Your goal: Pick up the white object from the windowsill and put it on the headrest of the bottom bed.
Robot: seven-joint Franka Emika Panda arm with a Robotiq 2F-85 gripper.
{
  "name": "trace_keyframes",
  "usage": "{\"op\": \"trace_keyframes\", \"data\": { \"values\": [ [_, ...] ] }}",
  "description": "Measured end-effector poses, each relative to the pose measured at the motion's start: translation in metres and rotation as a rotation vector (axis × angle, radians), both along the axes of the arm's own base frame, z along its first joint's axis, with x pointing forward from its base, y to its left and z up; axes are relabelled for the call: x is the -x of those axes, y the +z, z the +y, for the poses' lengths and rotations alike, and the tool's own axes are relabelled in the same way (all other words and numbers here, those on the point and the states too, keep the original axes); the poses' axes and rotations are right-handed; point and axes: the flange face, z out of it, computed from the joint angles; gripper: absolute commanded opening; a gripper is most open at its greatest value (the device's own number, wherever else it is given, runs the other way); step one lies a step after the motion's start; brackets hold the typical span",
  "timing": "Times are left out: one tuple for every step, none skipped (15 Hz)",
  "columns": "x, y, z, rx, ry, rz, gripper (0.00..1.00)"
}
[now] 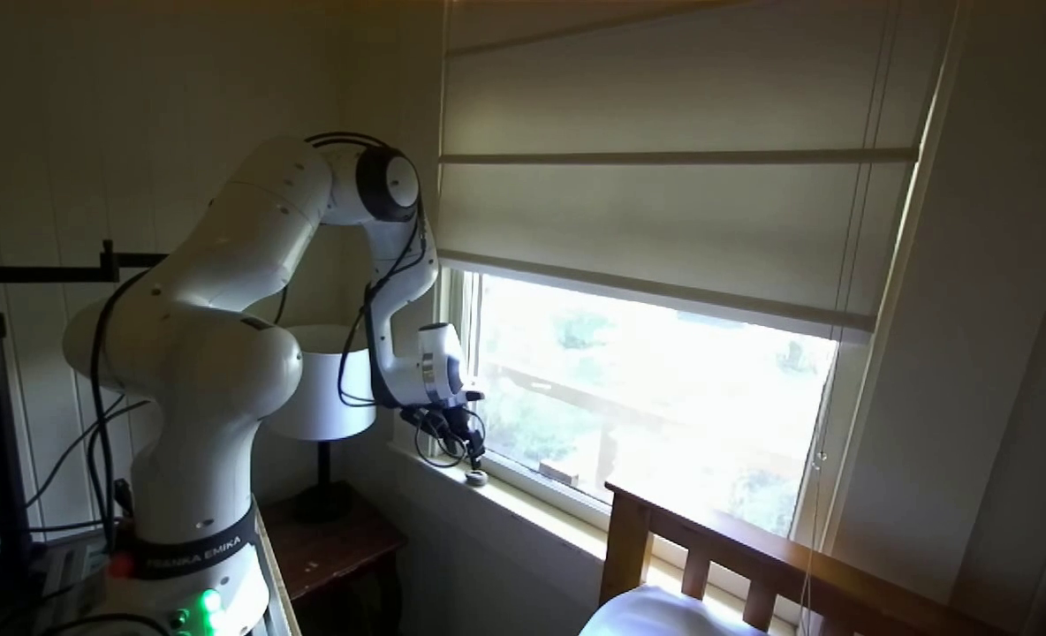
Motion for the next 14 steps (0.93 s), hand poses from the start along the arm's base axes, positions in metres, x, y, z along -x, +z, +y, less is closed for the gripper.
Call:
{"op": "trace_keyframes", "data": {
  "values": [
    [0.001, -0.006, -0.010, -0.022, -0.026, 0.005, 1.00],
    [0.002, -0.011, -0.019, -0.034, -0.038, 0.015, 1.00],
    [0.003, -0.014, -0.024, -0.040, -0.044, 0.020, 1.00],
    [0.003, -0.015, -0.026, -0.043, -0.047, 0.022, 1.00],
    [0.001, -0.015, -0.026, -0.043, -0.045, 0.021, 1.00],
    [-0.003, -0.013, -0.026, -0.034, -0.023, 0.012, 1.00],
    [-0.008, -0.009, -0.025, -0.017, 0.005, -0.005, 1.00],
    [-0.014, -0.004, -0.024, -0.001, 0.029, -0.030, 1.00],
    [-0.019, 0.001, -0.021, 0.011, 0.051, -0.060, 1.00],
    [-0.024, 0.005, -0.017, 0.015, 0.064, -0.090, 1.00],
    [-0.027, 0.007, -0.013, 0.018, 0.075, -0.111, 1.00],
    [-0.028, 0.007, -0.009, 0.017, 0.085, -0.124, 1.00],
    [-0.027, 0.005, -0.004, 0.014, 0.094, -0.128, 1.00],
    [-0.025, 0.001, 0.001, 0.010, 0.104, -0.126, 1.00]
  ]
}}
